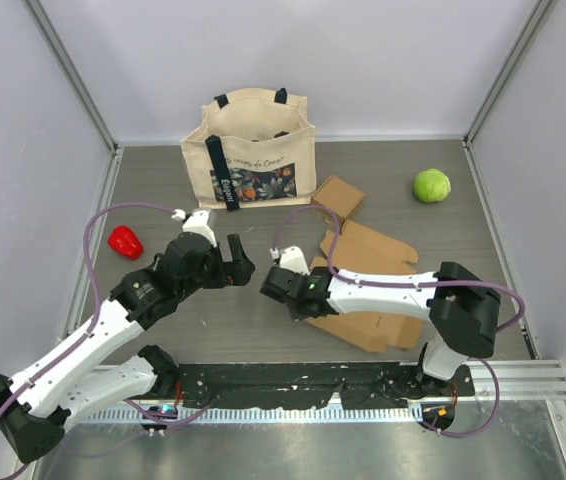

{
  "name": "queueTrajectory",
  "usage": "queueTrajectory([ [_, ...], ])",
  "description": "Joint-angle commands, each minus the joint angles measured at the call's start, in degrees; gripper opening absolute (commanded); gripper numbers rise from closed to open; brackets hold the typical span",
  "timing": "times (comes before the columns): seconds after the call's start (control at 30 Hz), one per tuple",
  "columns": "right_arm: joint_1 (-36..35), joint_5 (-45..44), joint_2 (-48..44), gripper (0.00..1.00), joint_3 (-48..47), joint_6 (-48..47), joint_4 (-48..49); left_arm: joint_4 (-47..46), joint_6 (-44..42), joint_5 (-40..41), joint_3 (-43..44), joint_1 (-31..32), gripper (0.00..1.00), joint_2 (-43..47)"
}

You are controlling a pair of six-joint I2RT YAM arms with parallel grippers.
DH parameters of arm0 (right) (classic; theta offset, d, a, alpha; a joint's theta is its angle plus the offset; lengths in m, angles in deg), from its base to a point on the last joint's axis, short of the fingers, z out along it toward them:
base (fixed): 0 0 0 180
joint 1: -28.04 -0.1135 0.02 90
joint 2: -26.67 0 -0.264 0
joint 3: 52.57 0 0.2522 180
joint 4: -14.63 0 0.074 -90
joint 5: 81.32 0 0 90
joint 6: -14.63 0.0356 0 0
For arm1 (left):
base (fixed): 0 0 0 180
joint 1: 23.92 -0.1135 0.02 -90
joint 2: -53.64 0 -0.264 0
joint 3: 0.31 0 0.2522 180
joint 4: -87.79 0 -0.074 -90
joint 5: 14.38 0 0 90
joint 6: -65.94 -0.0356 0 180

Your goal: Fold the paper box

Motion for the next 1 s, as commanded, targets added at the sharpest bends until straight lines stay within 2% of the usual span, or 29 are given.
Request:
queueTrajectory([
  [0.0,-2.18,7.02,4.31,0.01,-4.30,1.30,12.44,4.94,6.34,1.00,-3.90,-4.47,1.00,1.86],
  [0.1,-2.18,7.55,6.08,0.01,-6.68,0.59,13.05,-0.05,8.55,-4.70,-8.55,-6.23,1.00,3.62],
  [0.2,-2.27,11.67,6.26,0.01,-5.72,-0.90,18.31,-5.69,10.74,-8.75,-12.07,-7.12,0.99,2.04],
  [0.27,-1.75,13.51,6.53,0.01,-6.42,-1.34,20.78,-7.19,12.23,-8.85,-13.75,-7.47,0.98,0.28],
  [0.33,0.01,16.58,7.05,0.01,-7.38,0.58,23.06,-6.58,15.74,-5.52,-14.98,-7.56,0.93,0.36],
  [0.43,6.32,26.24,8.28,0.01,-6.95,9.71,31.14,-8.07,20.49,-0.68,-19.54,-7.56,0.86,5.36],
  [0.47,9.65,27.92,9.85,0.01,-7.30,15.39,34.81,-9.29,20.94,-0.24,-20.94,-7.56,0.84,9.81],
  [0.5,11.51,30.90,10.74,0.01,-7.65,17.71,36.94,-13.56,20.94,-0.58,-24.18,-7.56,0.83,11.77],
  [0.57,14.77,31.72,13.54,0.01,-8.26,22.80,43.33,-17.37,20.85,-2.16,-27.10,-7.64,0.85,15.73],
  [0.6,17.83,31.46,14.69,0.01,-8.61,26.57,45.55,-19.56,21.20,-2.43,-29.37,-7.65,0.91,18.01],
  [0.67,21.00,33.29,18.11,0.01,-10.72,29.93,50.30,-21.68,21.64,-5.23,-30.97,-7.64,0.95,18.73],
  [0.77,25.50,39.88,24.09,0.01,-13.70,37.06,57.78,-24.33,20.07,-9.88,-30.89,-7.56,0.96,15.32],
  [0.9,25.94,35.60,22.88,0.04,-13.90,37.76,57.87,-26.87,16.03,-13.85,-27.47,-7.56,0.99,7.68],
  [0.97,26.82,34.53,22.08,0.18,-12.84,38.39,57.88,-26.97,14.88,-14.39,-26.15,-7.65,1.00,2.14],
])
